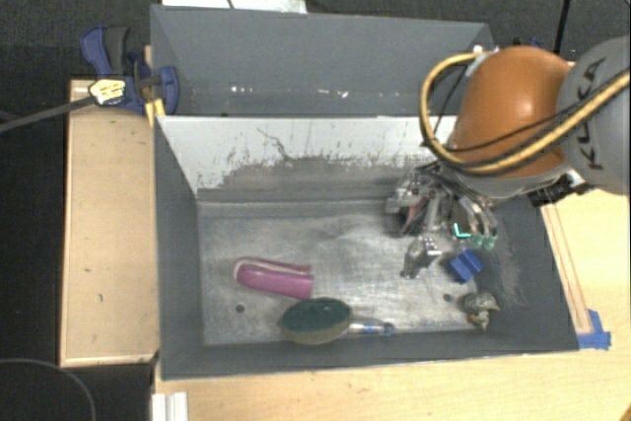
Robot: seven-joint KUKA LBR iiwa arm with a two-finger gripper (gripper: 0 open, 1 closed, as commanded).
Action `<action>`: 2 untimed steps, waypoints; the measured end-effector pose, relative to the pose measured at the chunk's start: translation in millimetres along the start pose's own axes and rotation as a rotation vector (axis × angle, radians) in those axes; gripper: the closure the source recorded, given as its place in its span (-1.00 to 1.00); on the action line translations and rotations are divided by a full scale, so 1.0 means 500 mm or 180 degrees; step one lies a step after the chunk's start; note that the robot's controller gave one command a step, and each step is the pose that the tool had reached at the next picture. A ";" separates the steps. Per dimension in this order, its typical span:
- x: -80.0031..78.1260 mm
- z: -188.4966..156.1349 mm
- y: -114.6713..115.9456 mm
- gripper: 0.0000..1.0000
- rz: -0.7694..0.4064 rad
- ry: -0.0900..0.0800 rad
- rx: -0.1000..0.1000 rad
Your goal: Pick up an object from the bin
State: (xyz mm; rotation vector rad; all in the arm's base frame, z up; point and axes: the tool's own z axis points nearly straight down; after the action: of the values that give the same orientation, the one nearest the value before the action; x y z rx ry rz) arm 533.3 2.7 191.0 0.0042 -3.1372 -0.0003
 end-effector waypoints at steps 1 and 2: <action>0.026 0.114 0.204 -1.00 -0.0121 -0.0003 -0.0012; 0.050 0.203 0.256 -1.00 0.0089 -0.0134 -0.0013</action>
Offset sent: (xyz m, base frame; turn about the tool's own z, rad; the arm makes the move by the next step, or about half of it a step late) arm -0.0121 0.0958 -0.0549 -0.0291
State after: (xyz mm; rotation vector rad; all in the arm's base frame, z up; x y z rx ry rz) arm 507.6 130.9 89.7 -0.0404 -3.1790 -0.0067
